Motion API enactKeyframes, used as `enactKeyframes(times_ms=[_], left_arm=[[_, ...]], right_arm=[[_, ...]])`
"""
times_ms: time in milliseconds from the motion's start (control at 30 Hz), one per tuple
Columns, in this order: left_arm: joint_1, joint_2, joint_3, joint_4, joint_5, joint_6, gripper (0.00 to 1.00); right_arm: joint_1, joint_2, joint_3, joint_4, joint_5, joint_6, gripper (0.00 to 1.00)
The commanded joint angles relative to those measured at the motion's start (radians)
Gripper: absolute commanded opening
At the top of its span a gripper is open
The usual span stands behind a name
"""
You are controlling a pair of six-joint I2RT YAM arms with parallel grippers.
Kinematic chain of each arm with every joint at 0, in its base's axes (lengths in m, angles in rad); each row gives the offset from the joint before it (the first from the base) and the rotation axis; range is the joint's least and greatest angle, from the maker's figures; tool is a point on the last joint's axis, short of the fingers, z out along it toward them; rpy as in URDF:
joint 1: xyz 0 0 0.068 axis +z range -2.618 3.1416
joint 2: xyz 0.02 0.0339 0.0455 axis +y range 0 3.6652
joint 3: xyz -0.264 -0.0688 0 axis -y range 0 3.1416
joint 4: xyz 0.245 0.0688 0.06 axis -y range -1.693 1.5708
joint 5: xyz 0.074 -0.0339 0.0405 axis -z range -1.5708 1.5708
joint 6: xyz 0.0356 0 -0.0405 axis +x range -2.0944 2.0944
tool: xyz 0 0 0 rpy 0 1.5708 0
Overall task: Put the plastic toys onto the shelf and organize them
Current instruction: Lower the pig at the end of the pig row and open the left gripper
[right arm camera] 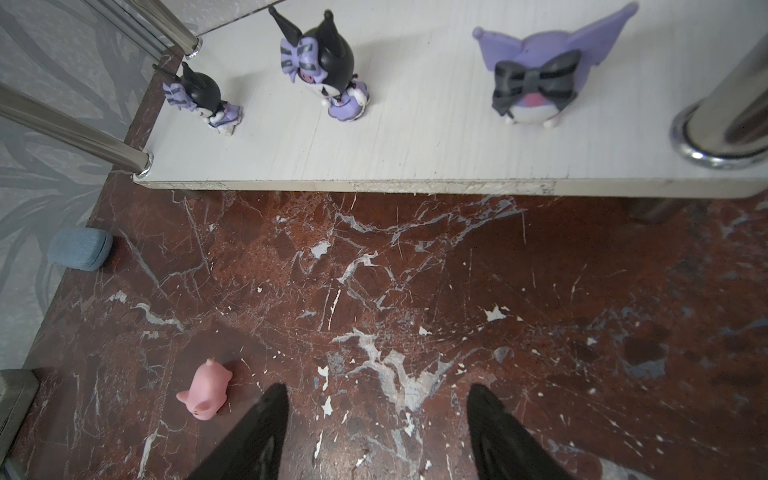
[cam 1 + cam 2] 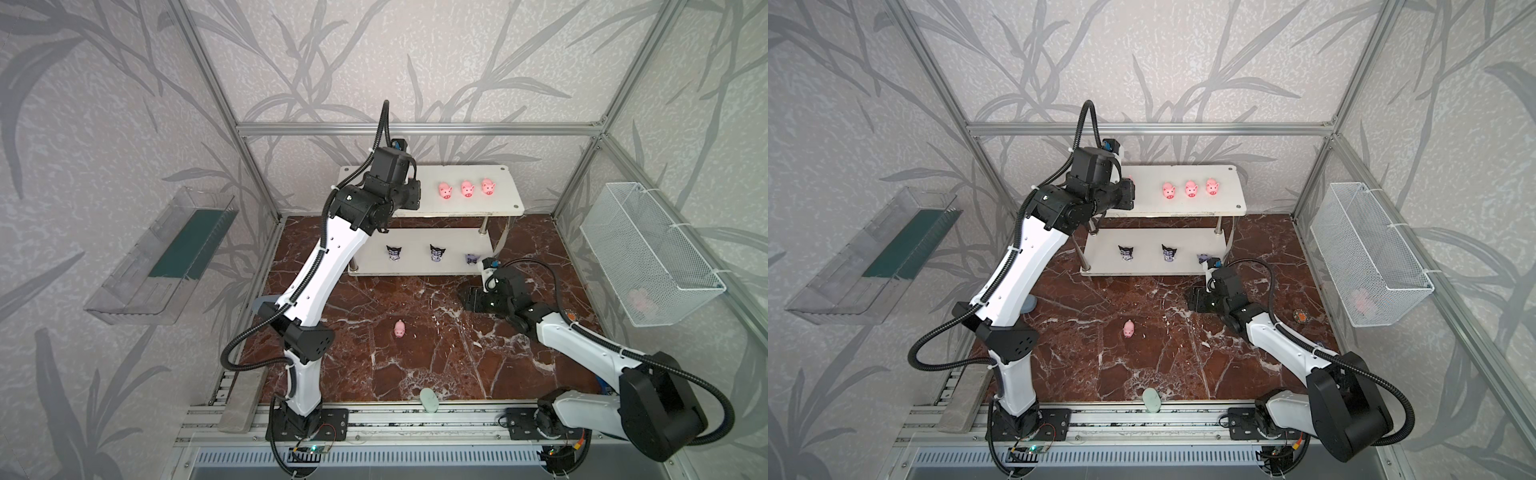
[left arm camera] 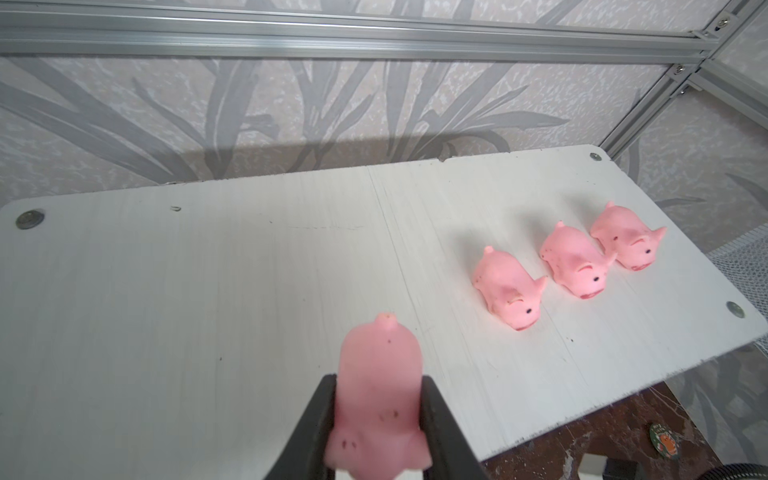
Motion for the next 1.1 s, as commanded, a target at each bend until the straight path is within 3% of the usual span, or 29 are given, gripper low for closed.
enactKeyframes(times_ms=[0, 300, 1067], left_arm=[[0.004, 0.033, 0.065, -0.054, -0.039, 0.021, 0.31], [0.021, 0.096, 0.076, -0.028, -0.077, 0.012, 0.31], [0.038, 0.174, 0.134, -0.024, -0.003, -0.038, 0.32]], right_arm=[[-0.007, 0.009, 0.001, 0.022, -0.012, -0.001, 0.69], [-0.013, 0.027, 0.007, 0.021, -0.023, -0.001, 0.69], [-0.017, 0.059, 0.021, 0.022, -0.032, 0.001, 0.69]])
